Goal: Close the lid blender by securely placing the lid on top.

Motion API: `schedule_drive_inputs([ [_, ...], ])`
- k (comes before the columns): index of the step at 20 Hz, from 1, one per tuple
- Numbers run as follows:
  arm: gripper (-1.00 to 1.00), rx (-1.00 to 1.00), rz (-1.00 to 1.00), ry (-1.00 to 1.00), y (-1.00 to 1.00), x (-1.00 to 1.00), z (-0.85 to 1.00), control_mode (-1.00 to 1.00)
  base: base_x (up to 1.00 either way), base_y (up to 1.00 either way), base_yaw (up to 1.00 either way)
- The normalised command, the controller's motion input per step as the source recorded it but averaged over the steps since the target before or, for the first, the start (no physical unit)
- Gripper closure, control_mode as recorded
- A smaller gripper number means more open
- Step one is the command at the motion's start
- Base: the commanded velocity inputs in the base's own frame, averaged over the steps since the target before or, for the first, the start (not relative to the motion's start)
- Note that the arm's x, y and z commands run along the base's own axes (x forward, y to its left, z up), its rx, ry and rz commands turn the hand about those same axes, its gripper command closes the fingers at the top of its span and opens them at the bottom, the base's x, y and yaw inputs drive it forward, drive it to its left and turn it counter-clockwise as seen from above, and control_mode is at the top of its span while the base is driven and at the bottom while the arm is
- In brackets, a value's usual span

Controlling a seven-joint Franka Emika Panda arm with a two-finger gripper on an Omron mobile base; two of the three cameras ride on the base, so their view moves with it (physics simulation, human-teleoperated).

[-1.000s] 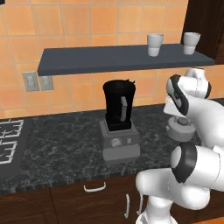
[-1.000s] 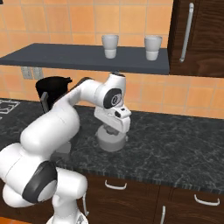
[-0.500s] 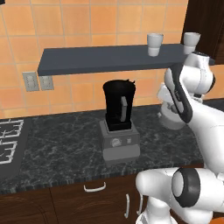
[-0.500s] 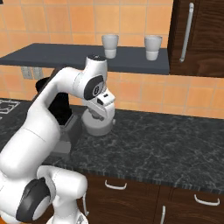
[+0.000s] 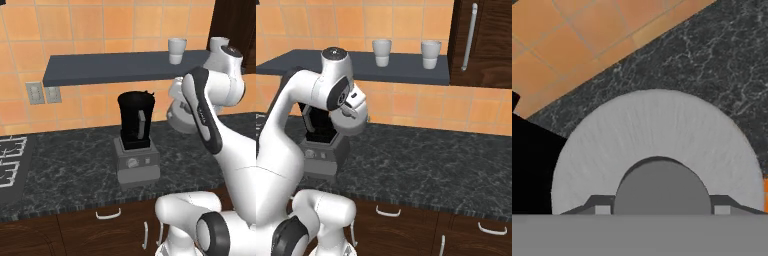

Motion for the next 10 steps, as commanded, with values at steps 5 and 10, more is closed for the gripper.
schedule_drive_inputs([
  [5, 1.0, 0.0, 0.04, -0.26, 0.64, 0.0, 0.74, -1.0, 0.0, 0.0, 0.0],
  [10, 1.0, 0.0, 0.04, -0.21, 0.51, 0.04, 0.69, -1.0, 0.0, 0.0, 0.0],
])
